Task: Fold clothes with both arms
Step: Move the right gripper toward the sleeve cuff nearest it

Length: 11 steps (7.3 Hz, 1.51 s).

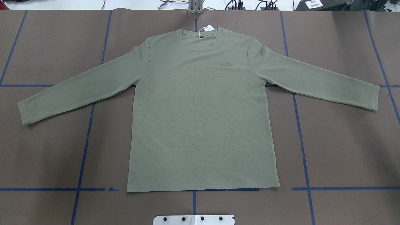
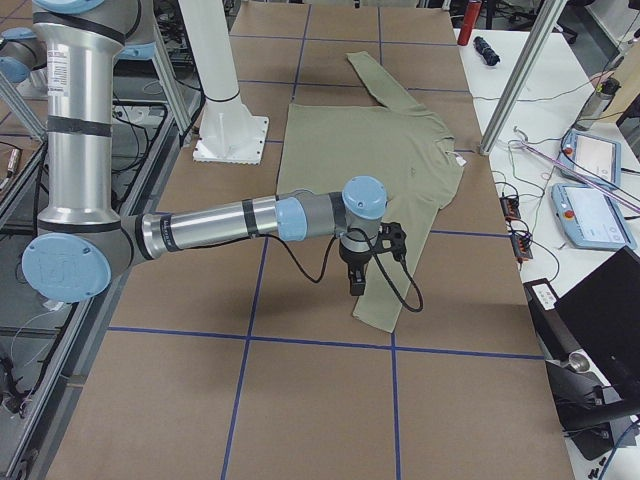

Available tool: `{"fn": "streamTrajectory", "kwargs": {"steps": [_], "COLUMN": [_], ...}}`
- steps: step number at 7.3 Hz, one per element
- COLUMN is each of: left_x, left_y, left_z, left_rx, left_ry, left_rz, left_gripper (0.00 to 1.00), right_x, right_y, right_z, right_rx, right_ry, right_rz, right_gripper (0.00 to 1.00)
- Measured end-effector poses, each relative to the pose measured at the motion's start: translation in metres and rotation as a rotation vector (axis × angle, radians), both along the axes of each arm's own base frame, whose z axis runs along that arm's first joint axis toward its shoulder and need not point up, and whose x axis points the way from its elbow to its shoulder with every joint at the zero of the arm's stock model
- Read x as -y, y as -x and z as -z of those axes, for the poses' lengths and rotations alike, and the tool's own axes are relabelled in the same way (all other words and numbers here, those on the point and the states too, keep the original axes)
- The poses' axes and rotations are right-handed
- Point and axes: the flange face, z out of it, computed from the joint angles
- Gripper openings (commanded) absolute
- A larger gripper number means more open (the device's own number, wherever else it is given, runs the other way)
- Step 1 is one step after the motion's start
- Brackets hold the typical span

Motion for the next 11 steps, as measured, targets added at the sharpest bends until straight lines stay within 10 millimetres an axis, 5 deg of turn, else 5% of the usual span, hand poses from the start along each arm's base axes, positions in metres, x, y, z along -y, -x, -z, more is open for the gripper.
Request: {"fn": "streamTrajectory", "kwargs": {"steps": [3, 5, 8, 11], "left_x": [0.009, 0.007, 0.006, 0.008], "left_y": [0.001, 0.0, -0.01, -0.014], "left_z": [0.014, 0.014, 0.026, 0.017], "left_rx": [0.027, 0.005, -0.125, -0.167], "left_ry": [-0.056, -0.075, -0.13, -0.188], "left_rz": [0.007, -0.001, -0.046, -0.063], "left_gripper": [1.0, 1.0, 1.0, 1.0], "right_x": [0.023, 0.069, 0.134, 0.135], "right_y": [0.015, 0.034, 0.079, 0.093], "right_z": [-0.038, -0.075, -0.104, -0.132], "right_rx": [0.007, 0.027, 0.064, 0.077], "right_ry": [-0.054, -0.028, 0.102, 0.185], "right_rz": [0.012, -0.044, -0.171, -0.246], "right_gripper": [1.0, 1.0, 0.98, 0.93]}}
